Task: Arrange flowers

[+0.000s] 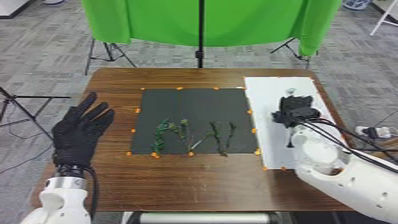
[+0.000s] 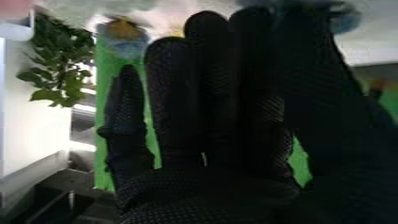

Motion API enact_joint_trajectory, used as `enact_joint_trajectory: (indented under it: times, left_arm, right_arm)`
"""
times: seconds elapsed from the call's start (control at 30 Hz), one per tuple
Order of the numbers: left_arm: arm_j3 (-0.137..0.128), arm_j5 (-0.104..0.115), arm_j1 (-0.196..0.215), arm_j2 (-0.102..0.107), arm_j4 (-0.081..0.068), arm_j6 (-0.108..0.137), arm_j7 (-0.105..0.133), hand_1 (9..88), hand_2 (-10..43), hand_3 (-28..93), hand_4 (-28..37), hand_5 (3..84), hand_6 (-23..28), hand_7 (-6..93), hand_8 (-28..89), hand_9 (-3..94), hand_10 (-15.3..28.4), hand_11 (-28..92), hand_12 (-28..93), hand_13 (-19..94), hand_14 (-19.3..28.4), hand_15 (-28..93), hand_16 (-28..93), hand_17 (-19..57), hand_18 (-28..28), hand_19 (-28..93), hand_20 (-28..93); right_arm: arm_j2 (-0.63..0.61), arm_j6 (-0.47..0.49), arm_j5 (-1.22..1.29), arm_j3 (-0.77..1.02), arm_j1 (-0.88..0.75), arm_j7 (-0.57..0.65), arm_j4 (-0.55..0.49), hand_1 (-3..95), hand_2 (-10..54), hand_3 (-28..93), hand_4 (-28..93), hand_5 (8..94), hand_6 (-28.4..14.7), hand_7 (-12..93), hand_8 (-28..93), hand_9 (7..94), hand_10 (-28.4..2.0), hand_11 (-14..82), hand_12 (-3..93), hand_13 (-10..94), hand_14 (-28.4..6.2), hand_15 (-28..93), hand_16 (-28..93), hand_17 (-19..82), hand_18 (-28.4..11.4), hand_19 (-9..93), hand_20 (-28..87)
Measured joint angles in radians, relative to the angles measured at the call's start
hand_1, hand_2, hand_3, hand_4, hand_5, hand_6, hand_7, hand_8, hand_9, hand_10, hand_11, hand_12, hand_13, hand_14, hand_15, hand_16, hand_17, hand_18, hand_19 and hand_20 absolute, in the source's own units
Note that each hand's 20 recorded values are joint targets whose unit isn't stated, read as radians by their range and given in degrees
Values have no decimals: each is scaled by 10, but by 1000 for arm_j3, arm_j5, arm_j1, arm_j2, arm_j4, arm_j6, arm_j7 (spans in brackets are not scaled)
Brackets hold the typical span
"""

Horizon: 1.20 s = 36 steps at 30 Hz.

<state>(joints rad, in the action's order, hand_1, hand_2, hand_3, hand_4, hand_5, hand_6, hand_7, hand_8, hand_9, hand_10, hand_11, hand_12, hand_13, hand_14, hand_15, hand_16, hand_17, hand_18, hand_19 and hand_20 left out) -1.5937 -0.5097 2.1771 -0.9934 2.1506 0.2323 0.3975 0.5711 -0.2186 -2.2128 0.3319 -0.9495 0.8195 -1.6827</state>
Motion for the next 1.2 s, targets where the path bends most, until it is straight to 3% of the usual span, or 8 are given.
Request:
enact_joint_trajectory:
  times: [0.3, 0.6, 0.77, 0.87, 1.0, 1.2]
  left_arm:
    - [-8, -1, 12, -2, 5, 0, -1, 202, 104, 788, -283, 373, 99, 112, -93, 337, 205, 251, 100, 239, 270, 499, -95, -104, 243, 534, 78]
    - [-32, -6, 27, -2, 17, 1, -9, 203, 105, 786, -283, 373, 99, 112, -93, 336, 204, 251, 100, 240, 270, 500, -96, -104, 243, 534, 78]
    - [-50, -8, 37, 7, 37, 4, -5, 202, 104, 788, -283, 372, 98, 112, -93, 337, 205, 251, 100, 239, 271, 501, -95, -104, 243, 535, 78]
    - [-50, -7, 33, 27, 42, 6, 2, 203, 104, 788, -283, 373, 98, 112, -93, 337, 205, 252, 100, 240, 271, 501, -96, -103, 243, 537, 79]
    - [-44, -15, -9, 55, 39, 6, -11, 203, 104, 789, -283, 373, 98, 112, -93, 337, 205, 251, 99, 240, 270, 500, -96, -103, 244, 538, 80]
    - [-31, -41, -118, 62, 36, 6, -66, 204, 104, 788, -283, 373, 98, 112, -93, 336, 204, 250, 100, 240, 270, 500, -96, -103, 245, 539, 80]
  right_arm:
    - [7, -35, -23, 40, -41, -1, -26, 553, -95, 648, -283, 893, 33, 201, 31, 877, -74, 223, 363, 691, -70, 733, 165, 238, -244, 811, 459]
    - [35, -29, -48, 241, -145, -109, -162, 534, -95, 697, -283, 901, 25, 192, 44, 891, -80, 232, 373, 693, -78, 751, 172, 237, -241, 827, 467]
    - [156, 98, -52, 233, -92, -259, -164, 531, -95, 699, -283, 898, 24, 193, 52, 885, -80, 248, 372, 690, -81, 754, 171, 233, -236, 830, 469]
    - [278, 200, -76, 204, -43, -350, -114, 527, -95, 702, -283, 896, 26, 195, 53, 880, -81, 262, 367, 690, -81, 756, 170, 230, -235, 830, 471]
    - [457, 261, -163, 183, -24, -433, -32, 524, -95, 704, -283, 892, 26, 199, 53, 874, -81, 280, 357, 688, -83, 759, 169, 227, -235, 829, 473]
    - [663, 267, -233, 78, 1, -445, 56, 515, -95, 704, -283, 886, 32, 208, 44, 862, -80, 308, 344, 683, -84, 762, 169, 225, -234, 828, 474]
